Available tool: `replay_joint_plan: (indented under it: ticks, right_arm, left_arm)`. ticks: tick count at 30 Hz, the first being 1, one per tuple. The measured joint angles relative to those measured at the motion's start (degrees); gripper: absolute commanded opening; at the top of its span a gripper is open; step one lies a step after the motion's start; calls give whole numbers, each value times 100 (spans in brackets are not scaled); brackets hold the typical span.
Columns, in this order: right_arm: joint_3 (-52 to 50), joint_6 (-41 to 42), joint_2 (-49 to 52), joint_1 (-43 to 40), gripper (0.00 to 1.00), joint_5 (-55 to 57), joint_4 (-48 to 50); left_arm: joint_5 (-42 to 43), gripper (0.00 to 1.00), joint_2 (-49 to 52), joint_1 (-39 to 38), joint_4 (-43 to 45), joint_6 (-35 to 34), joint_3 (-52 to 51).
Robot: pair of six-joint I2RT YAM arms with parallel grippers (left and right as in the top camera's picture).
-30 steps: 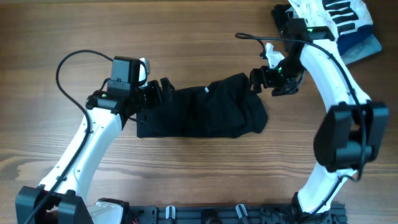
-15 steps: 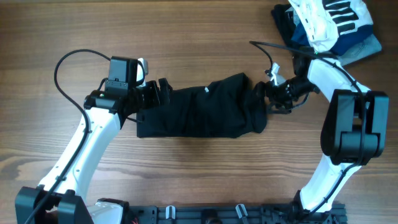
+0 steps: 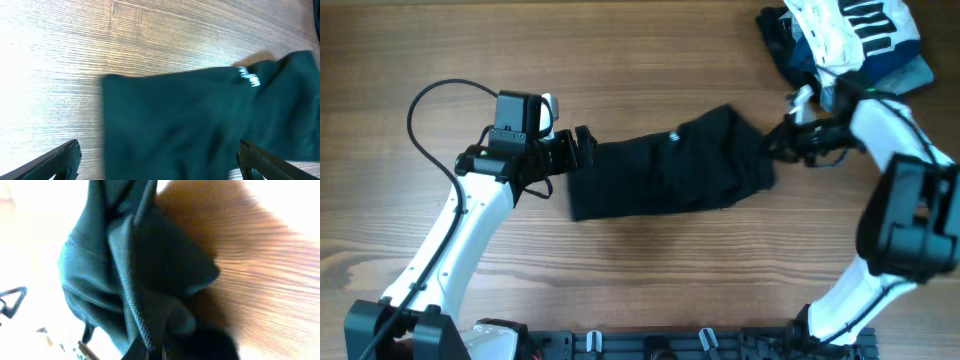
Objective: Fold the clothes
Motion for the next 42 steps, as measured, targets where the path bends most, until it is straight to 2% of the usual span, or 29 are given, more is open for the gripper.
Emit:
replay_joint_plan:
  ticks: [4, 8, 11, 14, 18, 20, 25, 26, 30, 39, 42]
  right_arm:
    - [455, -24, -737, -59, 4, 350, -372]
    - [675, -26, -1276, 376, 4, 520, -516]
    - [684, -24, -1373, 994, 4, 590, -470]
    - [684, 44, -1362, 2002, 4, 944, -299]
    - [684, 219, -1231, 3101, 6, 1338, 50]
    - [684, 282, -1051, 3534, 14, 1443, 164]
    - [684, 302, -800, 4074, 28, 1528, 181]
    - [684, 293, -754, 4170, 38, 1530, 188]
    - [684, 234, -682, 4531, 49, 1547, 201]
    - [848, 164, -713, 4732, 67, 1587, 125]
    - [1211, 195, -1086, 4623, 61, 2090, -4]
  left_arm:
    - [-188, 100, 0, 0, -4, 2, 0]
    - [-588, 100, 0, 0, -81, 7, 0]
    - [-970, 100, 0, 22, -166, 9, 0]
    - [-1405, 100, 0, 164, -240, 22, 0]
    - [-1720, 100, 20, 608, -264, 24, 0]
    - [-1799, 100, 35, 896, -264, 24, 0]
    - [-1825, 100, 35, 1215, -264, 24, 0]
    - [-1825, 100, 35, 1233, -264, 24, 0]
    - [-1825, 100, 35, 1241, -264, 24, 0]
    - [-1825, 100, 35, 1241, -258, 24, 0]
    - [-1825, 100, 35, 1241, -258, 24, 0]
